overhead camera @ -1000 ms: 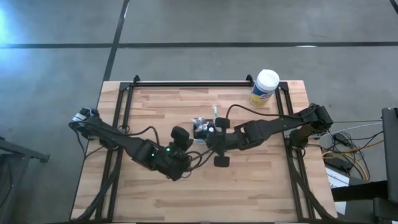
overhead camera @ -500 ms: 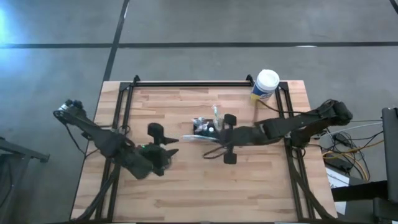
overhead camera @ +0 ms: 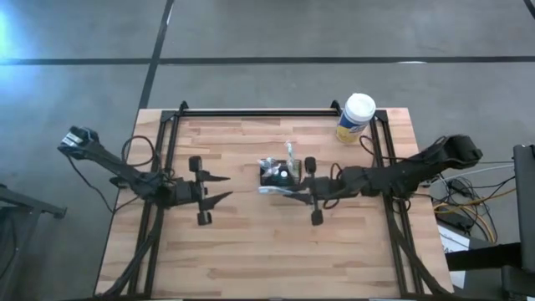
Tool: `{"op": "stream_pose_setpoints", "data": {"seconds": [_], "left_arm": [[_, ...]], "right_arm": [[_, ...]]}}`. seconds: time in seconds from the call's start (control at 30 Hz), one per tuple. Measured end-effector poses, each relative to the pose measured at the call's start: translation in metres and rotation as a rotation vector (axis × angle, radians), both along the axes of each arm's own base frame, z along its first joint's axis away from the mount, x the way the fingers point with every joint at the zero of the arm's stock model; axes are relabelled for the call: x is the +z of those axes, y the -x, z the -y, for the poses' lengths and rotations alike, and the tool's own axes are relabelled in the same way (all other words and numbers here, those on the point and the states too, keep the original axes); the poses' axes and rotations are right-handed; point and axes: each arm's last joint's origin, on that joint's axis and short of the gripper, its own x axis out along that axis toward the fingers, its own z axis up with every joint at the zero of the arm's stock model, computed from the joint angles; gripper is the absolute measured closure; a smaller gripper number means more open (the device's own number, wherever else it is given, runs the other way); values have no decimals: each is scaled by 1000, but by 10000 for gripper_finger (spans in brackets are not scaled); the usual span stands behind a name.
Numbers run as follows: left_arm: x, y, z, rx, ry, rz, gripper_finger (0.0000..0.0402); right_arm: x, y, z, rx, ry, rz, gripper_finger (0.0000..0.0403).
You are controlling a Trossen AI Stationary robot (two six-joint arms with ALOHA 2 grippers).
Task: Pick & Place toothbrushing station
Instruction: Put the blue toothbrush into the wire organizer
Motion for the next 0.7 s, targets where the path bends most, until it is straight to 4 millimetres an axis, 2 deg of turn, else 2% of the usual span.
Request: {"op": "stream_pose_setpoints", "data": {"seconds": [0.17,0.4,0.7], "left_arm": [[-10,-11,-7,-69,13,7,239],[1,-33,-4,-89,7,-2,245],[8,-46,2,-153,-27,-17,245]], "right_arm": [[-8,-22,-3,-8,39,35,385],[-15,-52,-6,-19,73,18,379],[-13,-63,-6,-32,92,30,383]]}}
